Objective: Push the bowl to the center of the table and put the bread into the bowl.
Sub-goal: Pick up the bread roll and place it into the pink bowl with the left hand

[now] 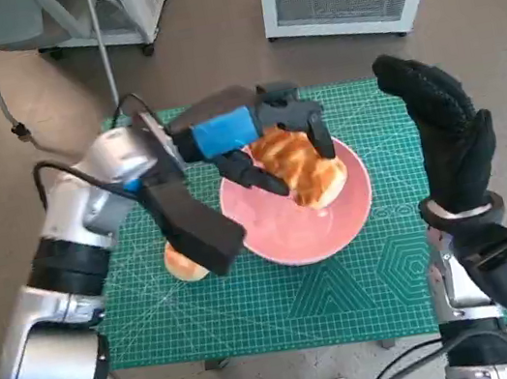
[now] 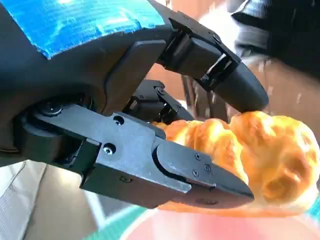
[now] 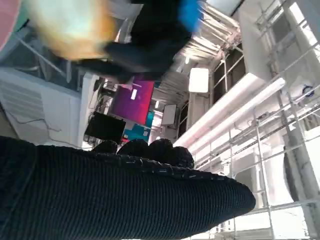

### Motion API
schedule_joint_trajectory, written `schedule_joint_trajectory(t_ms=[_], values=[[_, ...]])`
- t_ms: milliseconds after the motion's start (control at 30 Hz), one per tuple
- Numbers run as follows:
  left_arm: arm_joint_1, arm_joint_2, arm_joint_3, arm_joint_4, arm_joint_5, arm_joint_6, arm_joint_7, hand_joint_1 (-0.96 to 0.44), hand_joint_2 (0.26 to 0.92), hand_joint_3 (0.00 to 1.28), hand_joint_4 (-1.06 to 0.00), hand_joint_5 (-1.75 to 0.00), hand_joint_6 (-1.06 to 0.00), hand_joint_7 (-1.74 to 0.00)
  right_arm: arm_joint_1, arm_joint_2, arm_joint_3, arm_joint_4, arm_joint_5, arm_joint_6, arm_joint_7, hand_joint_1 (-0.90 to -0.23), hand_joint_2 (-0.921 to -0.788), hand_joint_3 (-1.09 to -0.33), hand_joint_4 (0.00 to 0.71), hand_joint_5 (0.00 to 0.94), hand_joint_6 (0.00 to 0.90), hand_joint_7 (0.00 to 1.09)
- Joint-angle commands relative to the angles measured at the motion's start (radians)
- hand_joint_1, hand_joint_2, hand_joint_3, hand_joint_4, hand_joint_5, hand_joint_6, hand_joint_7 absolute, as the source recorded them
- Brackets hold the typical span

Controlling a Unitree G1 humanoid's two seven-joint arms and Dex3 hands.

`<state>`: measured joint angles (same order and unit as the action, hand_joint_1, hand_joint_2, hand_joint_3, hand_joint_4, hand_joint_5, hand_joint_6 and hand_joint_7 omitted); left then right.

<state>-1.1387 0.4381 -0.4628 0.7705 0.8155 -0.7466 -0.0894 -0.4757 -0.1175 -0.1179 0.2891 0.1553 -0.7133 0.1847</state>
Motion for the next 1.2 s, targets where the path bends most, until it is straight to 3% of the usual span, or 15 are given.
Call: schedule_joint_trajectory(t_ms=[33, 233, 333, 367, 400, 433, 467, 533, 600, 833, 1033, 1200], values=[[-0.04, -0.017, -0.046, 0.064, 0.045, -0.005, 0.06, 0.0, 0.92, 0.08, -0.62, -1.09, -0.69, -1.24, 0.039, -0.007, -0.006, -0.018, 0.0, 0.012, 0.001, -0.408, -0.921, -0.681, 0.335, 0.005, -0.001, 0.76], [-0.03, -0.033, -0.082, 0.094, 0.061, 0.004, 0.061, 0.0, 0.92, 0.09, -0.61, -1.1, -0.67, -1.26, 0.057, -0.004, -0.008, -0.043, -0.007, 0.019, -0.008, -0.407, -0.921, -0.682, 0.335, 0.005, -0.001, 0.75], [-0.001, -0.038, -0.068, 0.075, 0.003, 0.041, -0.034, 0.0, 0.921, 0.14, -0.56, -1.19, -0.59, -1.31, 0.061, -0.001, -0.008, -0.05, -0.01, 0.023, -0.013, -0.404, -0.921, -0.682, 0.335, 0.005, -0.001, 0.76], [0.011, -0.038, -0.06, 0.06, -0.018, 0.058, -0.07, -0.01, 0.898, 0.14, -0.49, -0.93, -0.49, -1.06, 0.063, 0.0, -0.007, -0.054, -0.011, 0.024, -0.015, -0.402, -0.921, -0.682, 0.335, 0.005, -0.001, 0.76], [0.032, -0.035, -0.048, 0.028, -0.047, 0.095, -0.13, -0.01, 0.896, 0.11, -0.5, -0.67, -0.46, -0.82, 0.063, 0.0, -0.007, -0.054, -0.012, 0.025, -0.016, -0.401, -0.921, -0.682, 0.335, 0.005, -0.001, 0.76], [0.048, -0.032, -0.039, -0.001, -0.068, 0.123, -0.174, -0.02, 0.878, 0.08, -0.4, -0.43, -0.36, -0.61, 0.064, 0.001, -0.007, -0.056, -0.013, 0.026, -0.018, -0.4, -0.921, -0.682, 0.335, 0.005, -0.001, 0.76], [0.071, -0.025, -0.03, -0.053, -0.088, 0.17, -0.231, -0.02, 0.872, 0.07, -0.37, -0.35, -0.33, -0.54, 0.063, 0.002, -0.007, -0.055, -0.014, 0.026, -0.02, -0.399, -0.921, -0.682, 0.335, 0.005, -0.001, 0.76], [0.113, -0.009, -0.014, -0.154, -0.117, 0.245, -0.318, -0.06, 0.835, 0.03, -0.19, -0.14, -0.2, -0.33, 0.066, 0.004, -0.006, -0.059, -0.017, 0.026, -0.023, -0.398, -0.921, -0.681, 0.335, 0.006, -0.001, 0.76], [0.151, 0.013, 0.005, -0.247, -0.145, 0.292, -0.381, -0.09, 0.815, 0.02, -0.11, -0.07, -0.14, -0.26, 0.069, 0.006, -0.004, -0.063, -0.02, 0.027, -0.027, -0.398, -0.921, -0.68, 0.336, 0.006, -0.001, 0.76], [0.282, 0.117, 0.115, -0.519, -0.301, 0.328, -0.508, -0.19, 0.796, 0.0, -0.06, -0.02, -0.11, -0.19, 0.079, 0.017, 0.006, -0.085, -0.032, 0.036, -0.041, -0.395, -0.921, -0.679, 0.337, 0.007, -0.001, 0.76], [0.421, 0.26, 0.264, -0.727, -0.416, 0.306, -0.543, -0.2, 0.796, 0.0, -0.08, -0.02, -0.13, -0.19, 0.085, 0.019, 0.008, -0.098, -0.034, 0.045, -0.043, -0.395, -0.921, -0.681, 0.337, 0.007, -0.001, 0.76], [0.514, 0.363, 0.376, -0.796, -0.479, 0.289, -0.557, -0.2, 0.798, 0.0, -0.11, -0.03, -0.15, -0.18, 0.083, 0.019, 0.007, -0.097, -0.028, 0.053, -0.04, -0.395, -0.921, -0.683, 0.336, 0.007, -0.001, 0.76]])
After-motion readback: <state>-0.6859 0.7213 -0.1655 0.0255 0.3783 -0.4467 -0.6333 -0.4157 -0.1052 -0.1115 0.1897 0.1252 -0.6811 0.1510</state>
